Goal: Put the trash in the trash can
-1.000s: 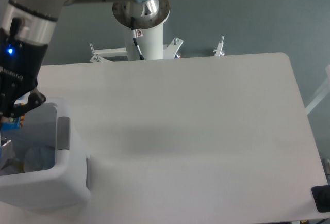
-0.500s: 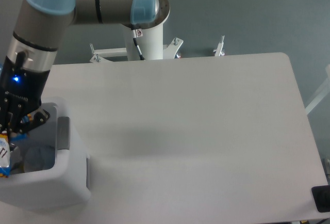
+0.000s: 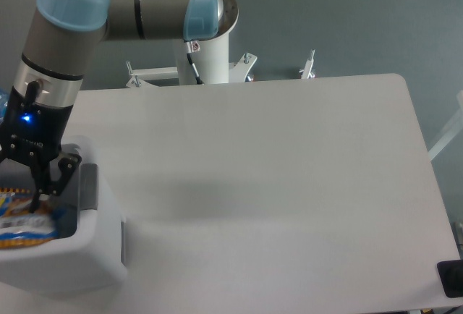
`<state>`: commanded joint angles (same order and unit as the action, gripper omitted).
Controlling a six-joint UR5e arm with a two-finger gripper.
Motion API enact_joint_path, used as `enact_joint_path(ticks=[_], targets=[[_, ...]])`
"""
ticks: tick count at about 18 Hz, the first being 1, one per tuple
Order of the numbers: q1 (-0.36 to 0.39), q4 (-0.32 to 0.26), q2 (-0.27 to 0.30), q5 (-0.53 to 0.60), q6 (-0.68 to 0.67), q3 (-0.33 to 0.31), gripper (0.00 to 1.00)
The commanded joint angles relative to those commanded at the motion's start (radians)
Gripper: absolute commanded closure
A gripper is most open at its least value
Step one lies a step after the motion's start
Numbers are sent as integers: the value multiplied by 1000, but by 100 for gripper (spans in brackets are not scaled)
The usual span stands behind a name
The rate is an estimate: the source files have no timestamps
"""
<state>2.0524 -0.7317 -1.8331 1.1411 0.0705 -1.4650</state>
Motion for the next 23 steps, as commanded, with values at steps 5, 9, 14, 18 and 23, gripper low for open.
enact_joint_path(ticks=[5,9,14,18,23], targets=[[77,-2,25,262,175,2,0],[196,-6,31,321,273,-3,0],[291,-89,90,420,516,-6,0],[377,-297,173,422,766,-40,0],[443,-365,244,425,948,-72,0]])
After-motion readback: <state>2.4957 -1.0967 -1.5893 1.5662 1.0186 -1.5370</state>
